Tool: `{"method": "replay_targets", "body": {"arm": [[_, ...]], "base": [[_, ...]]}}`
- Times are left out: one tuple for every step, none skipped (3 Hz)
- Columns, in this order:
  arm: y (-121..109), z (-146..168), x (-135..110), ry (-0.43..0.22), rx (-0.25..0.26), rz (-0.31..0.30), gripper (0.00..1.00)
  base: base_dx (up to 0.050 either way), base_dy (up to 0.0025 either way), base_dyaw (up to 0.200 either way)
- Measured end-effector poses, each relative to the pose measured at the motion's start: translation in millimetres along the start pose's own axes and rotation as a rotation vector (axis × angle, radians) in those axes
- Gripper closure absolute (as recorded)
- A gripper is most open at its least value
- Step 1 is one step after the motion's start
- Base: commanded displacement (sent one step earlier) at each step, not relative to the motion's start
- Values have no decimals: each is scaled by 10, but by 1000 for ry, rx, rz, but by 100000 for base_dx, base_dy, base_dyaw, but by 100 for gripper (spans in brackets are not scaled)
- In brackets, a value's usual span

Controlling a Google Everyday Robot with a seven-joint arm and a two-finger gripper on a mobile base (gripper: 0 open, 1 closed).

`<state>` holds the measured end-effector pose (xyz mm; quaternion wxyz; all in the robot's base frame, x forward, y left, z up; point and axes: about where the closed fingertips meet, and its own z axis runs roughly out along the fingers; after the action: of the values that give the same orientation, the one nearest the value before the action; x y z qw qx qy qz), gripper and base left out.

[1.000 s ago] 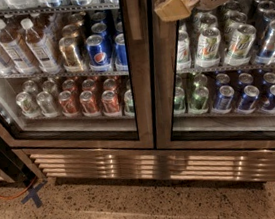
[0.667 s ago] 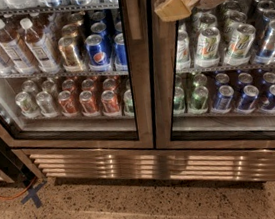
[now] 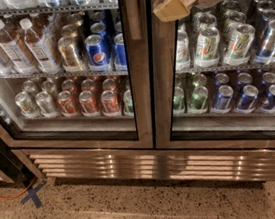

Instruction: Open right fridge door

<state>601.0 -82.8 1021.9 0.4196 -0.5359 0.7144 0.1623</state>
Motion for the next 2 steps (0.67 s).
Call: {"method": "replay_targets", "body": {"arm": [[-11,4,-2,4,-1,-1,100],[-13,1,-3,6,-1,-4,100]], "base": [[0,0,0],[0,0,0]]}}
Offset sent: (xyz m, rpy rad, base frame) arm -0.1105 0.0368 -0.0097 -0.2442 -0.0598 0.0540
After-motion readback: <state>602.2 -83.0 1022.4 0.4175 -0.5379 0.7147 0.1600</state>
